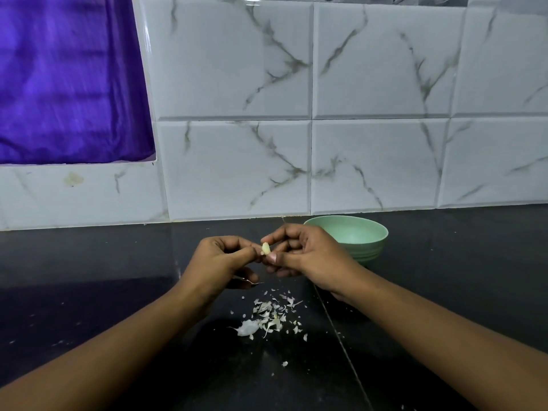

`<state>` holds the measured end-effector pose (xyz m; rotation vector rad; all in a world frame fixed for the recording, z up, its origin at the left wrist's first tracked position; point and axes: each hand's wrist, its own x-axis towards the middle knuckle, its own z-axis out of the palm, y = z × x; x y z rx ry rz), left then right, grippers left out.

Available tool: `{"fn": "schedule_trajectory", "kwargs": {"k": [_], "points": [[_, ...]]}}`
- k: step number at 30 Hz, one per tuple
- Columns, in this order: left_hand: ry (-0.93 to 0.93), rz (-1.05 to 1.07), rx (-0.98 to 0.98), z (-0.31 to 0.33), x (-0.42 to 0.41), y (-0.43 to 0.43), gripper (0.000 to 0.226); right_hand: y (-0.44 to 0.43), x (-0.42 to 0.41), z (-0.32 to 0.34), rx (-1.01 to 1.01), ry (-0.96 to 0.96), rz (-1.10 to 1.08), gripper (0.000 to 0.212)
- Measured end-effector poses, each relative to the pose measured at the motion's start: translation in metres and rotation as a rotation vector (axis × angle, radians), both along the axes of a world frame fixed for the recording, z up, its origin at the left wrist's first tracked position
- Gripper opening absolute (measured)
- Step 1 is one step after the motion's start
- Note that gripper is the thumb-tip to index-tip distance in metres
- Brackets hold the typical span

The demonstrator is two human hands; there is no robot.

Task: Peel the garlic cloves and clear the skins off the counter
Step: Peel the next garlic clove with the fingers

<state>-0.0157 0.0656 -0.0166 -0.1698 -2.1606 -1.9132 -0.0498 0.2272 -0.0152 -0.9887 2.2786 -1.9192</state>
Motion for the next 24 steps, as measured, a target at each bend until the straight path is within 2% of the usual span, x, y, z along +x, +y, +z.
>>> {"fn": "schedule_trajectory", "kwargs": {"k": [8, 12, 14, 18, 22, 24], "points": [[-0.006, 0.005, -0.008, 0.001, 0.0, -0.001, 0.016, 0.002, -0.001, -0.004, -0.082, -0.219, 0.114, 0.017], [-0.023, -0.028, -0.073, 0.005, 0.001, -0.004, 0.017, 0.004, -0.001, -0.001, -0.127, -0.347, 0.161, 0.015], [-0.052, -0.073, -0.152, 0.01, 0.001, -0.009, 0.017, 0.006, -0.001, 0.002, -0.14, -0.377, 0.163, 0.016], [-0.046, -0.079, -0.533, 0.016, 0.001, -0.019, 0.021, 0.011, -0.003, 0.007, -0.14, -0.427, 0.15, 0.02], [0.019, -0.078, -0.674, 0.015, 0.0, -0.02, 0.004, 0.013, -0.002, 0.008, -0.115, -0.476, 0.161, 0.021], [0.066, -0.064, -0.719, 0.015, -0.001, -0.021, 0.01, 0.013, -0.002, 0.008, -0.119, -0.492, 0.159, 0.016]]}}
